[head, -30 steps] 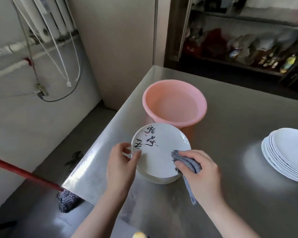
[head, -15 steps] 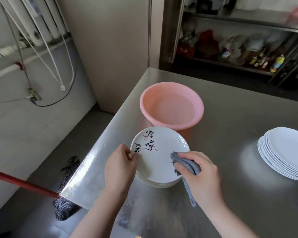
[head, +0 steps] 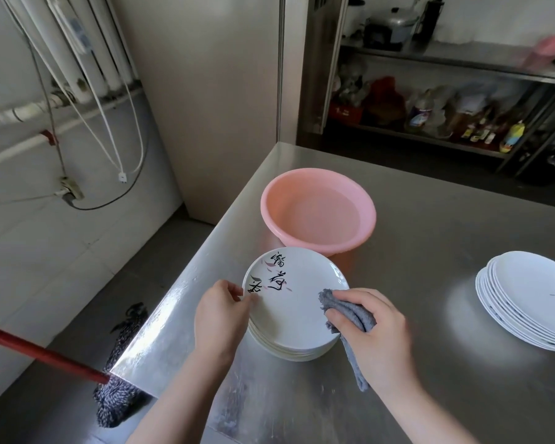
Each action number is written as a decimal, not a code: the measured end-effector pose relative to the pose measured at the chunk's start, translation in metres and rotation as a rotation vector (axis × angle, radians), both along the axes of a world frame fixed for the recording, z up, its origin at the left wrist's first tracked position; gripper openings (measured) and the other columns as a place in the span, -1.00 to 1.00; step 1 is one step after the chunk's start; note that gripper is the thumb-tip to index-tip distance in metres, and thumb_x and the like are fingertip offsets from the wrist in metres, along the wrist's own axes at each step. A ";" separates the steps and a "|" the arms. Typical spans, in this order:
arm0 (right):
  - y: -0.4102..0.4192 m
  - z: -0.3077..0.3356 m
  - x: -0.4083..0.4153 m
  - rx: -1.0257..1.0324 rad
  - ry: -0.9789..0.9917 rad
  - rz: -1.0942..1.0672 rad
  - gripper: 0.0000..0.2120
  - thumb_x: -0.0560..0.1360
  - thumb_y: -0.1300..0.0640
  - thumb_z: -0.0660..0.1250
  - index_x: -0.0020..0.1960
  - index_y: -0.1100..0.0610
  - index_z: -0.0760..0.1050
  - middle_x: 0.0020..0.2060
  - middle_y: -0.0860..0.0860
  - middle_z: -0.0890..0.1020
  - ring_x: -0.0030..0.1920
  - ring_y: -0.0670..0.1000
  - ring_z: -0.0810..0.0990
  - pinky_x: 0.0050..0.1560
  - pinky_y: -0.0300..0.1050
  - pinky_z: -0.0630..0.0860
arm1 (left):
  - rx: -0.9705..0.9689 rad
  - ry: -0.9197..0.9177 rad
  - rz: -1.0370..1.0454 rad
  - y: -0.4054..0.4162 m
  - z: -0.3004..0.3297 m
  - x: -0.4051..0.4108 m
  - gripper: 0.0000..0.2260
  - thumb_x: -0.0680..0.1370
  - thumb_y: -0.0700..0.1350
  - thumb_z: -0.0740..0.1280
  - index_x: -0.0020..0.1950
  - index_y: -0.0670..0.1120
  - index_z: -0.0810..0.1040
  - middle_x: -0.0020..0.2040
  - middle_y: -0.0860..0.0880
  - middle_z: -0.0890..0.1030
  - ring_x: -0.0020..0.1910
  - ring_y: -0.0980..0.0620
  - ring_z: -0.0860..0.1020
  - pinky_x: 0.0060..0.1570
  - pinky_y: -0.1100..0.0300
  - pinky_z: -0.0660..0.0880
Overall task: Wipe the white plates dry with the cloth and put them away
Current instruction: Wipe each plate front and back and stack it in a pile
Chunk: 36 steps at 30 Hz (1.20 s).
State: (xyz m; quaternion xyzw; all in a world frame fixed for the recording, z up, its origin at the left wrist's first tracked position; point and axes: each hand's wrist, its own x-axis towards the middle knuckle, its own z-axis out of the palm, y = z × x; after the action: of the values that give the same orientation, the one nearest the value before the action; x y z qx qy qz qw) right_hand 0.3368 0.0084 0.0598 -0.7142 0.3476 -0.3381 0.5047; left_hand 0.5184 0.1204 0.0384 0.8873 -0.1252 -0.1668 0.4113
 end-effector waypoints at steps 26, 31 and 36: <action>-0.043 0.027 -0.172 -0.165 0.012 -0.615 -0.65 0.37 0.28 0.49 -0.09 -0.18 0.62 -0.07 -0.24 0.65 0.00 -0.22 0.61 0.02 -0.38 0.49 | -0.538 0.379 -0.373 -0.063 0.005 -0.145 -0.70 0.51 -0.27 0.39 -0.02 0.17 0.64 -0.40 -0.06 0.61 -0.53 0.02 0.51 -0.50 0.18 0.48; -0.058 -0.004 -0.243 -0.093 0.071 -0.608 -0.66 0.36 0.31 0.50 -0.11 -0.15 0.63 -0.10 -0.21 0.64 -0.06 -0.23 0.61 -0.07 -0.40 0.50 | -0.420 0.487 -0.369 -0.081 -0.039 -0.237 -0.75 0.51 -0.26 0.40 0.04 0.09 0.59 -0.35 -0.08 0.65 -0.51 0.01 0.53 -0.44 0.12 0.50; -0.080 -0.040 -0.308 -0.057 0.172 -0.498 -0.64 0.34 0.39 0.49 -0.14 -0.08 0.64 -0.12 -0.22 0.63 -0.08 -0.20 0.62 -0.10 -0.46 0.46 | -0.332 0.531 -0.305 -0.100 -0.070 -0.315 -0.75 0.51 -0.21 0.40 0.05 0.15 0.56 -0.34 -0.05 0.66 -0.50 -0.01 0.56 -0.41 0.00 0.60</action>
State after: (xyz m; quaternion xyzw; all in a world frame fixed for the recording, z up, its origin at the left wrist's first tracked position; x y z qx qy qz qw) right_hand 0.0291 -0.0718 0.0195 -0.6467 0.5444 -0.3997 0.3543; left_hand 0.2031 0.0200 -0.0314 0.7052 -0.1705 -0.4285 0.5386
